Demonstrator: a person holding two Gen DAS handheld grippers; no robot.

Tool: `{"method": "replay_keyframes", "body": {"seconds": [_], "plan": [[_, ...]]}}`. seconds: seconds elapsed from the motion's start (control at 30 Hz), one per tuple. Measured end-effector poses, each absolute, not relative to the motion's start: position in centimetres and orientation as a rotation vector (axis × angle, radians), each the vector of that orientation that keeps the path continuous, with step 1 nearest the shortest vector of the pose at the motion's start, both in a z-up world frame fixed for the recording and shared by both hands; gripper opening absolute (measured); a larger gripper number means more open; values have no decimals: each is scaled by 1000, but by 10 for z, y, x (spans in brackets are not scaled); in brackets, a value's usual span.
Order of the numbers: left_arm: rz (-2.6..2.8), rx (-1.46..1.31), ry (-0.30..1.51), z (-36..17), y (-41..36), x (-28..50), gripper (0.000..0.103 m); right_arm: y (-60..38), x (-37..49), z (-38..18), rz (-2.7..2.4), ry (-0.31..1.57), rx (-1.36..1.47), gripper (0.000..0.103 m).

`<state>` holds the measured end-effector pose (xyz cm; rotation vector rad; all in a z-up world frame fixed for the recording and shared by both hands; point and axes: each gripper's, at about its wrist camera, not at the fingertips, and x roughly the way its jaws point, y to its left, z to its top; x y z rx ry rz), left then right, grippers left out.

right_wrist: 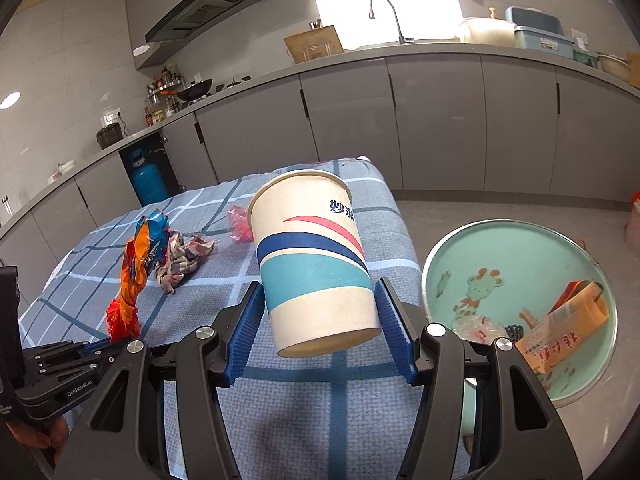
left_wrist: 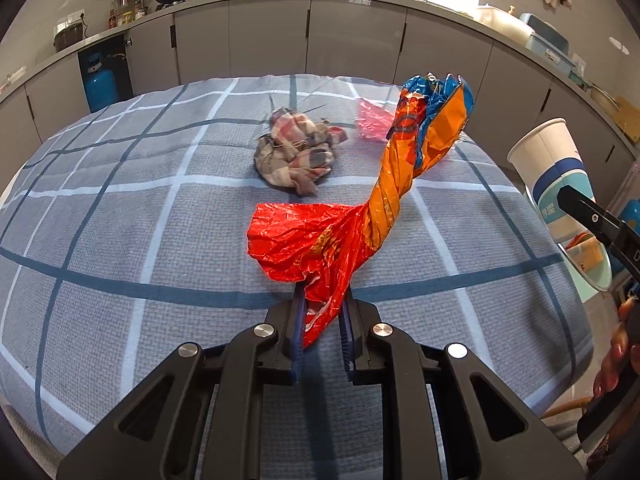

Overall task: Collect trash
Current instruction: 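Lift and carry the cup and orange-red bag with both tools over the basin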

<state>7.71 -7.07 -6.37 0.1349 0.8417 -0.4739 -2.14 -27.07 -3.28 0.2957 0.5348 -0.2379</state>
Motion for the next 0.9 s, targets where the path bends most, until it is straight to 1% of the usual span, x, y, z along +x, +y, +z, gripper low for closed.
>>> {"method": "replay_keyframes", "body": {"seconds": [0.67,0.9], "plan": [[-633,184,801,-44,-164,37,16,-338,-78,-11,-391,510,267,57],[-693,214,800,-43,-200,21,16,-370,-99,-20,-466,475,352,57]]}}
